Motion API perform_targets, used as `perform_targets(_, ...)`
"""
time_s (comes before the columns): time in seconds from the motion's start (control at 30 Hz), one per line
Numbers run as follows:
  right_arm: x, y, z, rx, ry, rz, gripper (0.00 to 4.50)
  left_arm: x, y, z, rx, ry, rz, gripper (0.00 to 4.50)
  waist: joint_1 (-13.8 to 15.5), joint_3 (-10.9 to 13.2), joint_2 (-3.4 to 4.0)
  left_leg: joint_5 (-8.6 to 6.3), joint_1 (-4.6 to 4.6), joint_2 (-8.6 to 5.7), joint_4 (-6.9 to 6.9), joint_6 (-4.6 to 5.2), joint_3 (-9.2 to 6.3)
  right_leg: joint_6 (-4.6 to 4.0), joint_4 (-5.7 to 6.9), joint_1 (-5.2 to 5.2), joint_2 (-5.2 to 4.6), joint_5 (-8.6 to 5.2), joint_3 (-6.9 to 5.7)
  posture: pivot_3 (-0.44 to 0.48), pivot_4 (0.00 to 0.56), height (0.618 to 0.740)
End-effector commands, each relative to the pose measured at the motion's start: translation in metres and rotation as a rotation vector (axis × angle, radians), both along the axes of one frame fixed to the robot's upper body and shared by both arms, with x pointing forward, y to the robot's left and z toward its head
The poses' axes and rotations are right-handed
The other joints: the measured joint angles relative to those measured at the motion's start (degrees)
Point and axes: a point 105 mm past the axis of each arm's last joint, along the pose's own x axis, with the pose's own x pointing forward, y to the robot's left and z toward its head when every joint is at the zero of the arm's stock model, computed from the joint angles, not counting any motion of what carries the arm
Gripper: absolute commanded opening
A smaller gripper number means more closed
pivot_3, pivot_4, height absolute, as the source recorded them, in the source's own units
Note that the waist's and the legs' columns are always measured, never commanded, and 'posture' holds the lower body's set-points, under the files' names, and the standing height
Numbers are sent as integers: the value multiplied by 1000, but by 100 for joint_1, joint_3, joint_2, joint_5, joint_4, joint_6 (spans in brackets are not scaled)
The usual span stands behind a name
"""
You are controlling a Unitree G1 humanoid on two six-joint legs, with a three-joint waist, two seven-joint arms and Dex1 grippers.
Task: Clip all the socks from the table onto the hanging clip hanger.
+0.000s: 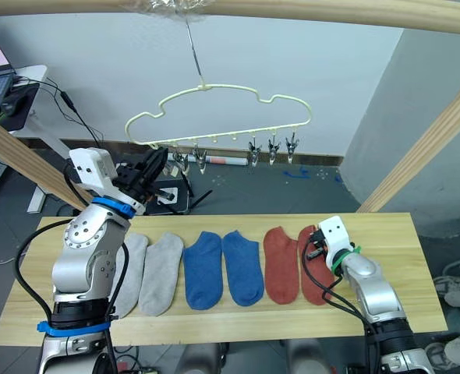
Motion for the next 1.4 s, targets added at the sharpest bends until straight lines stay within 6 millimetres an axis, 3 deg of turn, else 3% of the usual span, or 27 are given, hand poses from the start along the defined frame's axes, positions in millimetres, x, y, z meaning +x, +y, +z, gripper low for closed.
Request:
perform_targets(0.03, 0, 22, 49, 3, -130, 158, 20, -7, 7, 4, -6, 25, -33, 0, -10, 6, 4, 0, 0, 0, -1, 0, 1, 2, -1, -1, 0, -1, 1, 5, 329, 735)
perform_targets(0.1, -3, 35, 67, 11, -157, 237, 20, -8, 7, 5, -9, 43, -59, 0, -31, 16, 7, 0, 0, 1, 0, 0, 0, 8, 0, -1, 2, -3, 1, 1, 330, 735)
perform_targets(0.3, -15, 101, 109, 12, -219, 584, 20, -12, 11, 17, -28, 95, -140, 0, -80, 23, 8, 0, 0, 6, -1, 0, -5, 6, 1, -2, 9, -1, -5, -3, 325, 735)
perform_targets(0.47, -9, 150, 124, 33, -268, 710, 20, -14, 4, 24, -82, 140, -208, 0, -90, 24, 7, 0, -7, 4, 0, 0, -7, -10, -1, -6, 4, 8, -9, 4, 319, 735)
perform_targets(0.73, -1, 208, 133, 27, -313, 833, 20, -18, -9, 26, -152, 198, -277, 0, -72, 25, 6, -1, -17, -3, -2, -1, -15, -13, 1, -14, -17, 10, -26, 15, 307, 735)
perform_targets(1.03, -1, 226, 150, 68, -376, 874, 20, -23, -12, 17, -166, 233, -281, 0, -28, 25, 6, 0, -17, -4, -3, -2, -18, -15, 6, -16, -23, 11, -30, 19, 308, 735)
perform_targets(1.4, 2, 227, 160, 112, -403, 841, 20, -25, -12, 13, -170, 254, -280, 0, -1, 25, 6, 0, -12, -4, 3, -3, -16, -15, 48, -30, -24, 11, -30, 23, 309, 735)
